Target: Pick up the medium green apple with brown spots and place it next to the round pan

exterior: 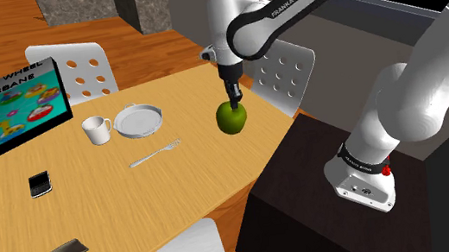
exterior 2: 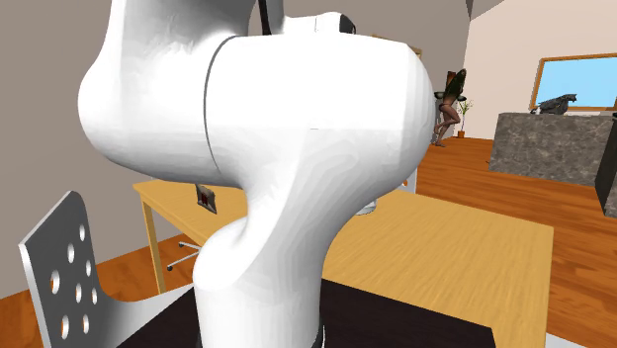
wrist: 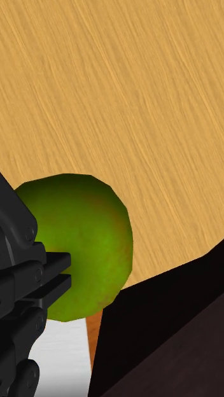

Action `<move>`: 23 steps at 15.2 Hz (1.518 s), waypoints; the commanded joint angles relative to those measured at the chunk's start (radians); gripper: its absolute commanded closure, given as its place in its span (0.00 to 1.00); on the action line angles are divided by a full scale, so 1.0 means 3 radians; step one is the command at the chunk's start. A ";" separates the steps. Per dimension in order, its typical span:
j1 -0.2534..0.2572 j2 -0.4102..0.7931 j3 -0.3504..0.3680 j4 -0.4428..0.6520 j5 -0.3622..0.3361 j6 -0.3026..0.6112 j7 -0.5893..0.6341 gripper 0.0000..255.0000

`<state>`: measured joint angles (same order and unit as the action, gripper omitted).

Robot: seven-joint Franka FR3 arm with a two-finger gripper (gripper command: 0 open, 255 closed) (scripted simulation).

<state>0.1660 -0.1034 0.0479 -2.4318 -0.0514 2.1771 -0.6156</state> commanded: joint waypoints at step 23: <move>-0.0368 0.3134 -0.0236 0.4700 -0.0017 -0.1531 -0.0648 1.00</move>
<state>0.0620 0.7707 -0.0212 -1.1425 -0.0580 1.7717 -0.7996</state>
